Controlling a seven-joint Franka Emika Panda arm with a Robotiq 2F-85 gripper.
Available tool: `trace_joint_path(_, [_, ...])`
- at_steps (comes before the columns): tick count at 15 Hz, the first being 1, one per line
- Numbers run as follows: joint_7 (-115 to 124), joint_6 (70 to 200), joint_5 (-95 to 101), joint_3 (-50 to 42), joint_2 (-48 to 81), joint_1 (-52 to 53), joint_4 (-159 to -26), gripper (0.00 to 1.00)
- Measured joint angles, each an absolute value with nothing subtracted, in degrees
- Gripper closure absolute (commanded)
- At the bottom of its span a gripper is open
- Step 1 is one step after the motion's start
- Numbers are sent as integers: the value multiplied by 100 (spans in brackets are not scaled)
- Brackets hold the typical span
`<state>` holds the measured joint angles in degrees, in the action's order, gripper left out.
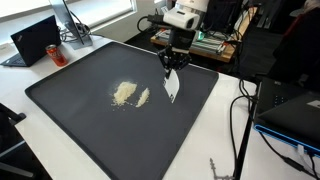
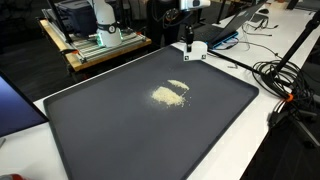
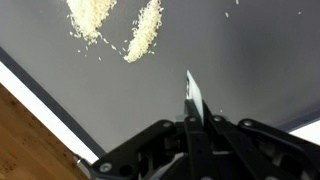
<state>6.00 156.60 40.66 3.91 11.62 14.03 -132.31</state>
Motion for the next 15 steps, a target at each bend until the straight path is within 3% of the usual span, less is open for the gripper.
trace_joint_path(7, [2086, 16006, 6414, 110, 1265, 1631, -13307, 99])
trace_joint_path(15, [2248, 15941, 6300, 94, 1718, 1568, -13330, 99])
